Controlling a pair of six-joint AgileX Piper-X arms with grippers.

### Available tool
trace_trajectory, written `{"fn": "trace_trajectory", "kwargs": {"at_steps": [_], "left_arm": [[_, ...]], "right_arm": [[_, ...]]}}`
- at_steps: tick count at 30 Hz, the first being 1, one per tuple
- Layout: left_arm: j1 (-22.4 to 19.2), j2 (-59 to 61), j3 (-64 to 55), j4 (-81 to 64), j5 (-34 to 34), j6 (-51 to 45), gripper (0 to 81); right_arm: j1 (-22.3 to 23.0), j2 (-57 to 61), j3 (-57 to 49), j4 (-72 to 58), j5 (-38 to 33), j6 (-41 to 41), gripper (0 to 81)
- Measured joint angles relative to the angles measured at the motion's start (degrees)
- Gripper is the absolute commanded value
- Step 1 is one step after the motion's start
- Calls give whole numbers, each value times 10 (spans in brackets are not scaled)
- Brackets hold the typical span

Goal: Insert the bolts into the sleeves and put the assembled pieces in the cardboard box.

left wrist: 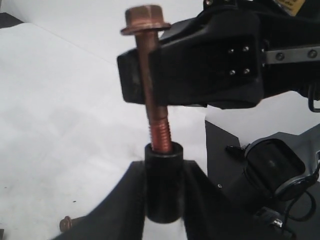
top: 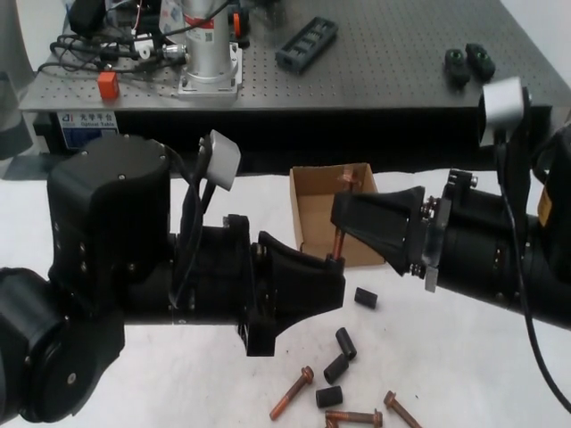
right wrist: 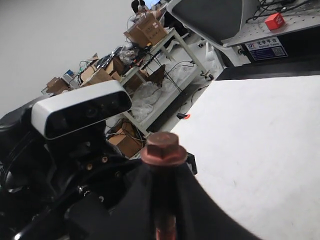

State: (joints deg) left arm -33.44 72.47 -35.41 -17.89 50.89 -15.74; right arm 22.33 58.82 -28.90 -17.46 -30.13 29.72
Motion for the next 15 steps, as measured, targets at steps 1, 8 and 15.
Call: {"fn": "trace_trajectory", "kwargs": {"at_steps": [1,8,15], "left_arm": [[0,0,0,1,0,-2,7],[0,0,0,-1,-24,25,7],[0,29,-33,-46,-232,2,7]], "right_arm": [[0,0,0,5,-2,-5,1],[0,0,0,30,-11,-23,529],[-64,-34,0,88,-14,-21,454]]}}
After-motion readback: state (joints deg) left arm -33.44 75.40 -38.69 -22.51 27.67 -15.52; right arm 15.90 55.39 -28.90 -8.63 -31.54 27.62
